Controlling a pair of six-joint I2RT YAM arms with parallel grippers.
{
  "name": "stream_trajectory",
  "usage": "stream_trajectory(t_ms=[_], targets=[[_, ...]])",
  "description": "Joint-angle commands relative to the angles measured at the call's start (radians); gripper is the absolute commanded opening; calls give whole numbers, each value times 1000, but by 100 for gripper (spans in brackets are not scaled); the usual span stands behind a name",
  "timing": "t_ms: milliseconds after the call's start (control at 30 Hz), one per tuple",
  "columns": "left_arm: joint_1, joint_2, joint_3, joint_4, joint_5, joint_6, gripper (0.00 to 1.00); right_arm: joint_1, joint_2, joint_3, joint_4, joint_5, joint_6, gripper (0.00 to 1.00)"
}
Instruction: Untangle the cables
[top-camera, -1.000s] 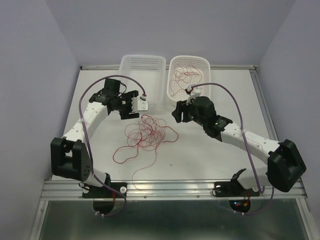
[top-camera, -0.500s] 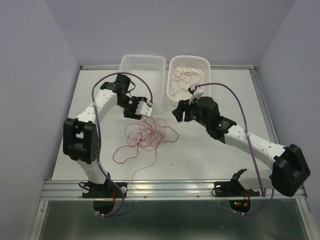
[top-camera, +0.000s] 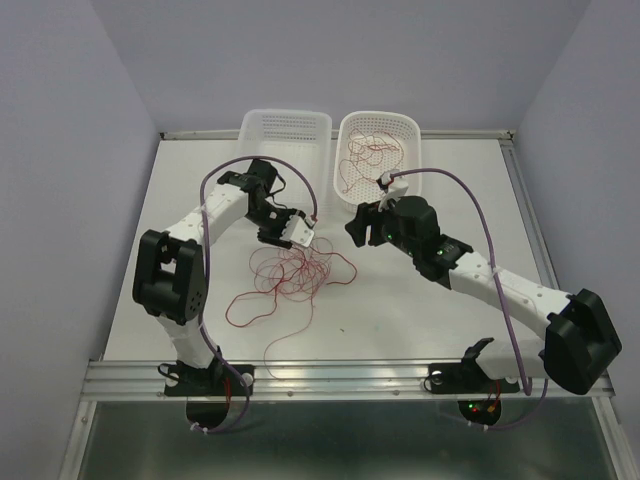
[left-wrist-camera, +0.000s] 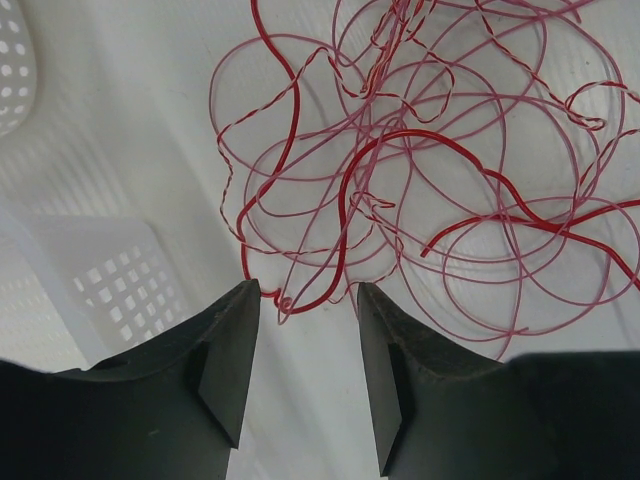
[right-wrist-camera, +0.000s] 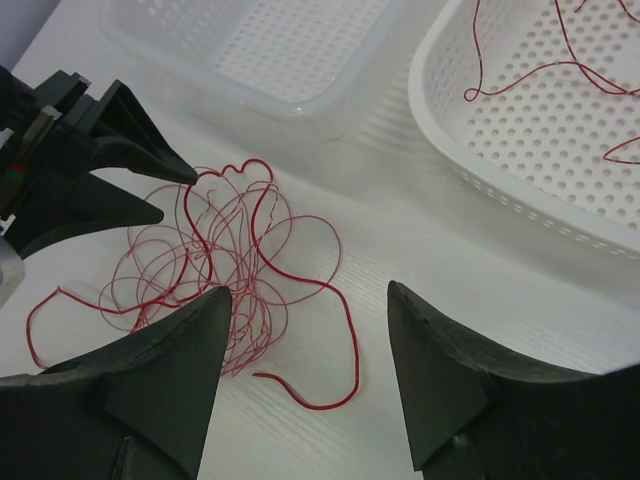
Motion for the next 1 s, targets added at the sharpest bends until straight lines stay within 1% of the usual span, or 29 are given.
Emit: stream_trajectory(t_ms=[0, 33, 133, 167, 233, 267, 333, 400, 433, 500, 567, 600, 633, 667, 733, 833, 900, 933, 967], targets=[[-15, 29, 20, 5, -18, -16, 54, -1, -17, -15, 59, -13, -7, 69], [-19, 37, 23, 11, -23, -19, 54, -1, -20, -16, 60, -14, -5, 69], [-23, 58, 34, 36, -26, -43, 39, -1, -31, -23, 60, -21, -7, 69], [-23, 60, 40, 41, -23, -48, 23, -2, -32, -24, 62, -24, -5, 69], [-23, 55, 52, 45, -17, -61, 10, -1, -34, -29, 66, -25, -5, 69], [-23, 42, 57, 42, -13, -65, 9, -1, -32, -29, 66, -27, -4, 69], [-25, 17, 67, 33, -9, -75, 0, -1, -20, -29, 69, -33, -5, 69], [-25, -30, 75, 33, -12, -95, 0, -1, -8, -32, 72, -47, -7, 69], [-25, -67, 86, 48, -15, -148, 0, -2, 8, -35, 83, -63, -11, 69], [-26, -106, 100, 54, -10, -184, 0, -1, 17, -47, 108, -94, -21, 69], [-25, -152, 104, 64, 8, -218, 0, -2, 18, -85, 176, -111, -28, 69], [-25, -200, 103, 77, 13, -265, 0, -1, 5, -110, 216, -135, -31, 69], [-25, -225, 100, 93, 23, -276, 0, -1, -4, -128, 283, -146, -34, 69], [-25, -250, 95, 94, 32, -279, 0, -1, -12, -156, 310, -160, -45, 70], [-25, -320, 89, 140, 54, -342, 0, -1, -26, -155, 336, -192, -53, 71], [-26, -394, 106, 231, 69, -521, 0, -2, -32, -150, 370, -281, -62, 71], [-26, -449, 132, 287, 56, -615, 0, -1, -38, -153, 405, -347, -59, 73], [-26, -471, 140, 354, 36, -709, 0, -2, -46, -151, 449, -369, -63, 75], [-25, -492, 150, 387, 27, -745, 0, -1, -47, -145, 474, -414, -64, 76]])
